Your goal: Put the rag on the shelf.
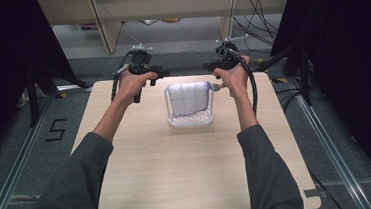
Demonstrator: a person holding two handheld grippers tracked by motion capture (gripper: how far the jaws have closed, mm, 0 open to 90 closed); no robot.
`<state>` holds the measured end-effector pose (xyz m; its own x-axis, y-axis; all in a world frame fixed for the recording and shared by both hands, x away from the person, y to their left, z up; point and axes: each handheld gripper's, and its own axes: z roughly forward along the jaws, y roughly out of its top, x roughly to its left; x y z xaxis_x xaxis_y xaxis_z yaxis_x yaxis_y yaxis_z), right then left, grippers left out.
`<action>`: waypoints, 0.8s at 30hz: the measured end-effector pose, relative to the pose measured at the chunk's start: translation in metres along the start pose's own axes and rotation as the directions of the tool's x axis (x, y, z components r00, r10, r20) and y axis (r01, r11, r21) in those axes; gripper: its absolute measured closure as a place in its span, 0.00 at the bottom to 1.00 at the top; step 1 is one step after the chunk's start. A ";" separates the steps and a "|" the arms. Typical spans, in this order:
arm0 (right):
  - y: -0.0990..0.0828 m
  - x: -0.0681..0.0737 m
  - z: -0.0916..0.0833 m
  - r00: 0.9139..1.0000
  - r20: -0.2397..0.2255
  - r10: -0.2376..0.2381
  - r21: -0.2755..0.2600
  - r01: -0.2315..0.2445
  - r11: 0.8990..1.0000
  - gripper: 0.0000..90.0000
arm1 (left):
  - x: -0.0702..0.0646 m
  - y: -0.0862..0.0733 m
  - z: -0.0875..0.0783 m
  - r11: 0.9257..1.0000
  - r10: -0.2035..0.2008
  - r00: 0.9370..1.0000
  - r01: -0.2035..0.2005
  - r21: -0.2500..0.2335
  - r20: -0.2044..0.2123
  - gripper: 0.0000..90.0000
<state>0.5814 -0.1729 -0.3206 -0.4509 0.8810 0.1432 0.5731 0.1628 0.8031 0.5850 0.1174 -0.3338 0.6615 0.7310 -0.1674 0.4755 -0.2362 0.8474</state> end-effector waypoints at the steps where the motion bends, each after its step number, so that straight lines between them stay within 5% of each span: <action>1: -0.001 0.000 -0.004 1.000 -0.005 -0.013 -0.006 0.013 1.000 0.64 | 0.001 -0.003 -0.005 1.000 0.004 1.000 -0.004 0.011 0.005 0.60; 10: -0.009 0.011 -0.014 0.999 -0.031 -0.033 0.024 0.034 0.999 0.62 | -0.004 -0.012 -0.021 0.999 0.019 0.999 -0.020 0.028 0.029 0.55; 24: -0.017 0.025 -0.027 0.995 -0.039 -0.093 0.000 0.093 0.996 0.50 | -0.022 -0.031 -0.043 0.998 0.045 0.996 -0.049 0.040 0.081 0.39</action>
<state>0.5419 -0.1653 -0.3149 -0.5286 0.8440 0.0904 0.5286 0.2440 0.8131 0.5311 0.1364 -0.3346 0.7269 0.6656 -0.1690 0.4658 -0.2970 0.8336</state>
